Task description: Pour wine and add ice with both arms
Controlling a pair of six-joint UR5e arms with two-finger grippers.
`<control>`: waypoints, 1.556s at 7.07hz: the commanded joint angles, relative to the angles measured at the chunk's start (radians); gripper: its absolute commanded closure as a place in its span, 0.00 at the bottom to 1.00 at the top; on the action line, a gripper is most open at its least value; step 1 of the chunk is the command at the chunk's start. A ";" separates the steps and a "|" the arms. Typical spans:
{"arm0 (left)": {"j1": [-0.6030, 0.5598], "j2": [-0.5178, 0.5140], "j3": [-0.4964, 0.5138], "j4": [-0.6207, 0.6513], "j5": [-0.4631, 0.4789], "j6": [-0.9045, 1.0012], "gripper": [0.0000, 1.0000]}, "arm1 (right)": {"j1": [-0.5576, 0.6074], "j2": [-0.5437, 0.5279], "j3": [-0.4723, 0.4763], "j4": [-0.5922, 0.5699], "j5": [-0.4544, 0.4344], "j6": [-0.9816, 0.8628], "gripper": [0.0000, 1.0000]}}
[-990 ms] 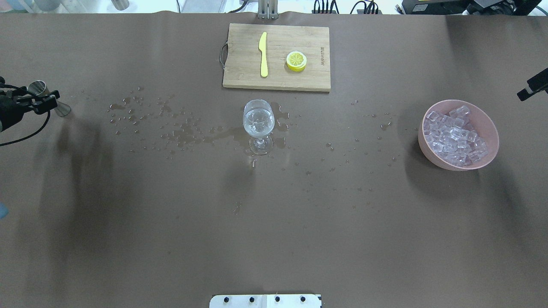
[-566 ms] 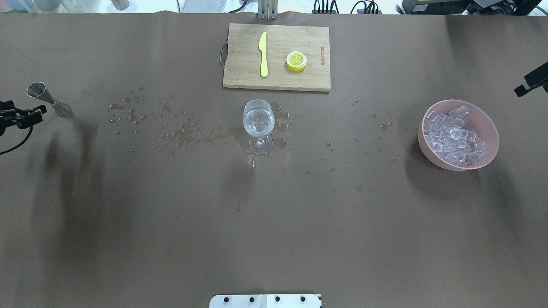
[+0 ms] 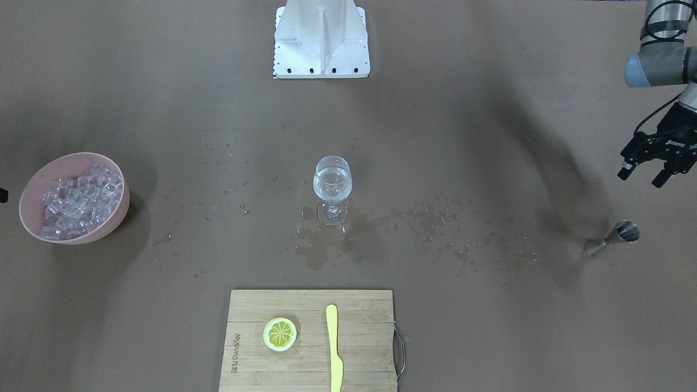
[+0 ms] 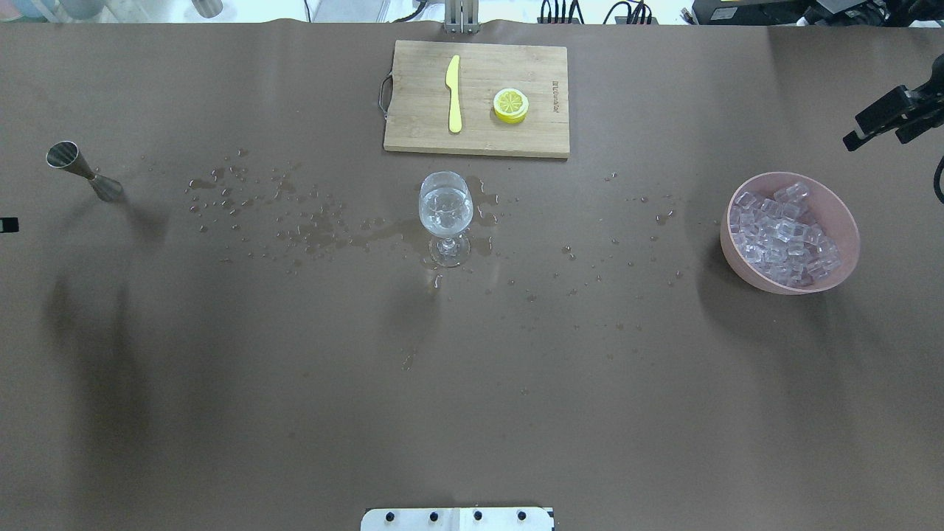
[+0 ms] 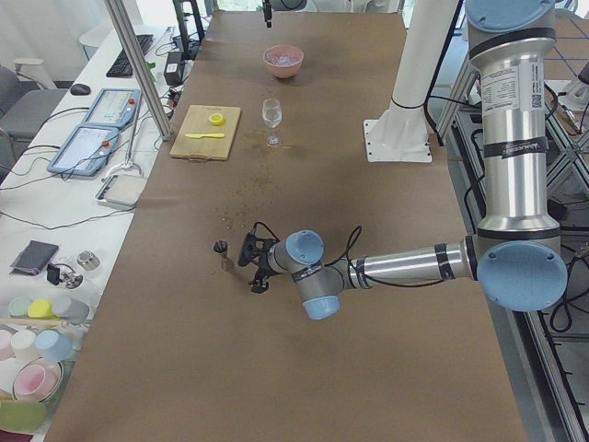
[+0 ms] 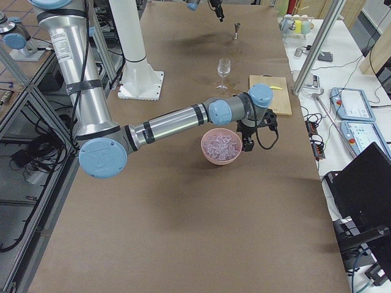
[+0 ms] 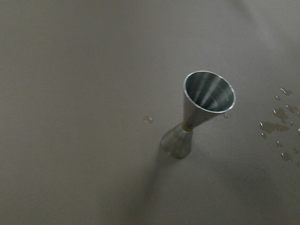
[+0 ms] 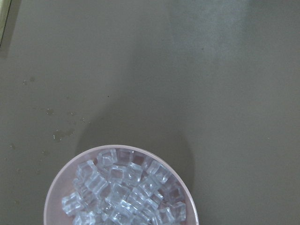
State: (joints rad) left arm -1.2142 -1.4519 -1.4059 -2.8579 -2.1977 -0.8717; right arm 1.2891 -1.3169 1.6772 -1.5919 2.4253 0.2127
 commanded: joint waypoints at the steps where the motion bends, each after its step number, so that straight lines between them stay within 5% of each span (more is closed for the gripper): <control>1: -0.148 -0.016 -0.007 0.123 -0.201 0.029 0.03 | -0.103 -0.014 0.002 0.177 -0.104 0.210 0.00; 3: -0.145 -0.019 -0.005 0.123 -0.195 0.030 0.03 | -0.164 -0.129 0.004 0.309 -0.143 0.232 0.00; 11: -0.146 -0.019 -0.005 0.123 -0.194 0.030 0.02 | -0.280 -0.150 0.035 0.311 -0.201 0.249 0.15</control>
State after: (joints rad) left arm -1.3606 -1.4703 -1.4113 -2.7351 -2.3915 -0.8421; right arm 1.0244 -1.4670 1.7115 -1.2809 2.2329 0.4605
